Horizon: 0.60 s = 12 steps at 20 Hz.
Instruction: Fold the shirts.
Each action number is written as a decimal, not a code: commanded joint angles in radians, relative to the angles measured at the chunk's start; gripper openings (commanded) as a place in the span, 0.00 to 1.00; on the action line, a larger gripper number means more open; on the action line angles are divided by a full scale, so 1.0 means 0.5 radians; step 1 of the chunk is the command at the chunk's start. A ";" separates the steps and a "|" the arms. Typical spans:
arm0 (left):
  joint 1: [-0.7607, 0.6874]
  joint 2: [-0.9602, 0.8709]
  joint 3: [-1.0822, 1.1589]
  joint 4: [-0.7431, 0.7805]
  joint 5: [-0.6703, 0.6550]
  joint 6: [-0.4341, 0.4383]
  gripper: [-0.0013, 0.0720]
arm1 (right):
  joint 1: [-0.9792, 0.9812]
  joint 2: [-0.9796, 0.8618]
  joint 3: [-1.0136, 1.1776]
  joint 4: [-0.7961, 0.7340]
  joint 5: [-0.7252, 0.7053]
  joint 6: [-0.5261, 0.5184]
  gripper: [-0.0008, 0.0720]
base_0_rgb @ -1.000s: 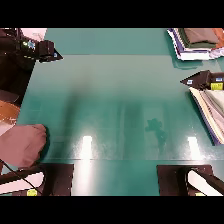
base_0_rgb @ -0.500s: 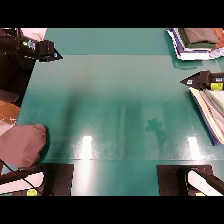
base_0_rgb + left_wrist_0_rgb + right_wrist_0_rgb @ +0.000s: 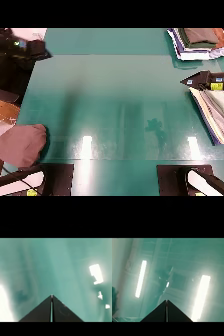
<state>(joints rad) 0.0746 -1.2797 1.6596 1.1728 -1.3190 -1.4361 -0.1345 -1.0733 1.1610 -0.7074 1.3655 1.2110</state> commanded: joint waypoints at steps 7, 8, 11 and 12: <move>0.507 0.922 -1.201 0.902 -0.311 -0.117 0.26 | 0.001 0.002 -0.001 0.000 -0.002 -0.001 0.04; 0.539 0.930 -1.320 0.911 -0.317 -0.161 0.73 | 0.001 0.002 -0.001 -0.001 -0.001 -0.001 0.04; 0.579 0.924 -1.653 0.940 -0.197 -0.253 0.92 | 0.001 0.002 -0.001 -0.001 0.010 -0.001 0.04; 0.579 0.924 -1.759 0.941 -0.127 -0.274 0.92 | 0.002 0.001 -0.001 -0.001 0.010 -0.002 0.04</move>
<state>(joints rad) 0.3412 -0.8417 0.9371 1.5978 -1.4326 -1.5349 -0.1345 -1.0733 1.1610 -0.7074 1.3663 1.2106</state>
